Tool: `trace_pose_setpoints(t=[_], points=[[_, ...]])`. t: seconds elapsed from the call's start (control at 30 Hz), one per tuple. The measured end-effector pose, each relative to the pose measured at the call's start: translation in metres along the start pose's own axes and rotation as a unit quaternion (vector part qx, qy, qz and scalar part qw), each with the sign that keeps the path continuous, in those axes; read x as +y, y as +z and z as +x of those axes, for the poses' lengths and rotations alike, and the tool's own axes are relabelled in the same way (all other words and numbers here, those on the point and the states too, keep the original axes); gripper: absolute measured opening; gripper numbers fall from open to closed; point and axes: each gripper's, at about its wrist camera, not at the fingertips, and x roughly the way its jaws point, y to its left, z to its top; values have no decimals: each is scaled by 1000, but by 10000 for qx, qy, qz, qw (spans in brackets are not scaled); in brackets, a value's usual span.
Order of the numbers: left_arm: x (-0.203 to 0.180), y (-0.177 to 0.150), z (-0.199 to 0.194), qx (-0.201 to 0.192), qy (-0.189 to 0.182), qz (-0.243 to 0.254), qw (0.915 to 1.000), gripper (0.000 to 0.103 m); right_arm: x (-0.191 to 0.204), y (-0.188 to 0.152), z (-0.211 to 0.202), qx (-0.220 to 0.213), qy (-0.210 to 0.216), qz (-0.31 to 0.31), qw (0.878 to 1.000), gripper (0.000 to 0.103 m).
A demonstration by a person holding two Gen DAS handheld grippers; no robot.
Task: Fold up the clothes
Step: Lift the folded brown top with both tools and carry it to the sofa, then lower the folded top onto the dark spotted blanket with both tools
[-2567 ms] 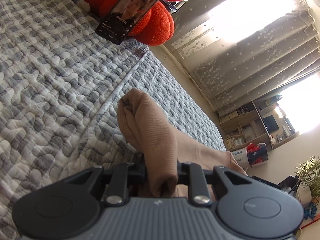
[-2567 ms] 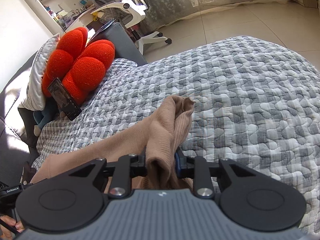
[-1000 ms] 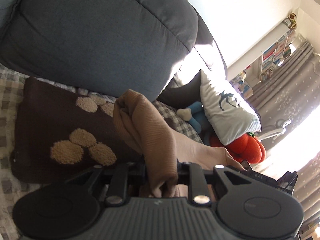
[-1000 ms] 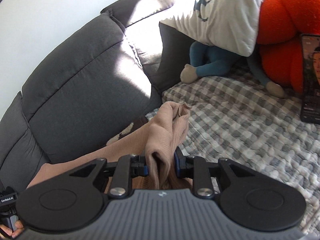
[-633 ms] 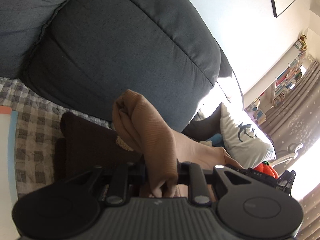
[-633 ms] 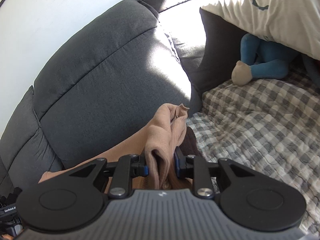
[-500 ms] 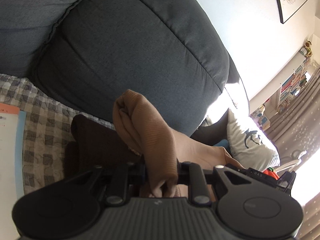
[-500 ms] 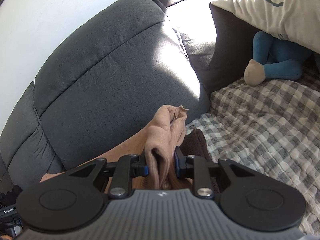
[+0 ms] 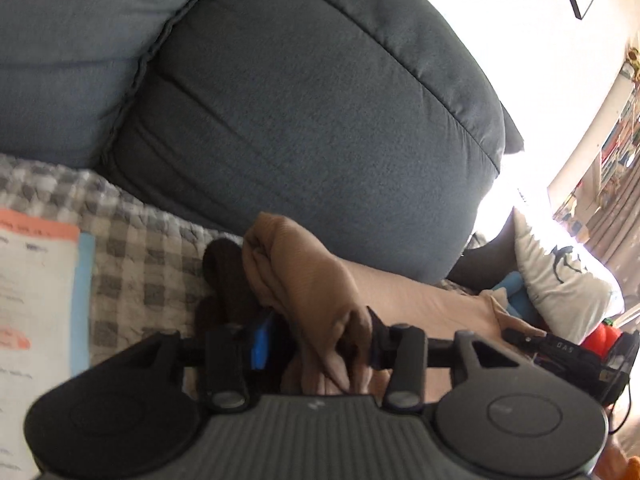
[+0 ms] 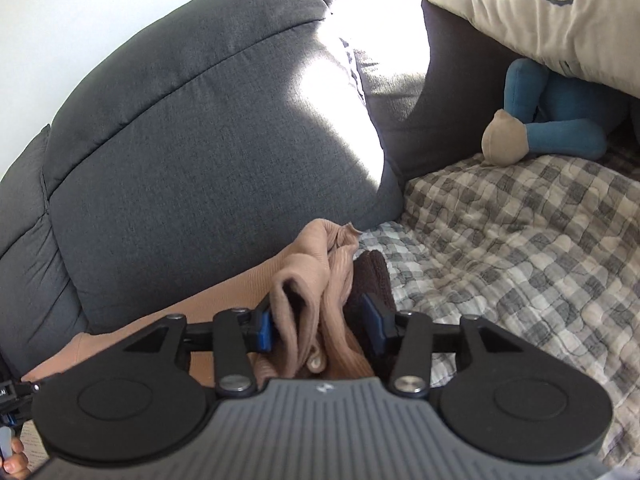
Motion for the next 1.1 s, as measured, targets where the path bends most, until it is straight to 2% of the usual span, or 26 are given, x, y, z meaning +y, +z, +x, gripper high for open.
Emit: trace_pose_setpoints(t=[0.07, 0.13, 0.2, 0.23, 0.3, 0.4, 0.5, 0.6, 0.63, 0.73, 0.87, 0.93, 1.0, 1.07, 1.1], points=[[-9, 8, -10, -344, 92, 310, 9989, 55, 3, 5, -8, -172, -88, -149, 9997, 50], [-19, 15, -15, -544, 57, 630, 9965, 53, 7, 9, -13, -433, -210, -335, 9983, 50], [-31, 20, -9, -559, 25, 1008, 9933, 45, 18, 13, -15, -699, -326, -588, 9953, 50], [-35, 22, -4, -523, 38, 1154, 9919, 35, 24, 15, -15, -814, -367, -717, 9934, 47], [-39, 23, 9, -450, 72, 1326, 9901, 34, 37, 16, -10, -892, -342, -949, 9909, 39], [-36, 20, 28, -312, 201, 1337, 9903, 33, 52, 13, 4, -835, -328, -1229, 9884, 33], [-30, 14, 38, -174, 290, 1256, 9915, 27, 57, 5, 16, -721, -476, -1405, 9863, 31], [-25, 8, 42, -93, 398, 1266, 9911, 21, 49, -2, 23, -615, -706, -1414, 9855, 25], [-22, 8, 43, -60, 414, 1238, 9914, 17, 44, -5, 25, -565, -783, -1368, 9859, 24], [-14, 7, 50, 78, 408, 1071, 9934, 14, 31, -12, 27, -463, -845, -1239, 9876, 24], [-18, 11, 48, 113, 468, 922, 9946, 14, 36, -11, 22, -469, -896, -1315, 9861, 25], [-25, 14, 38, 22, 472, 900, 9948, 16, 44, -9, 12, -597, -902, -1356, 9848, 31], [-37, 16, 27, -110, 386, 1027, 9939, 23, 54, -9, 0, -791, -872, -1409, 9830, 33], [-51, 13, 18, -191, 226, 1201, 9923, 36, 68, -14, -9, -914, -671, -1508, 9820, 36], [-58, 11, 16, -184, 142, 1304, 9912, 36, 77, -18, -10, -913, -535, -1593, 9815, 36]])
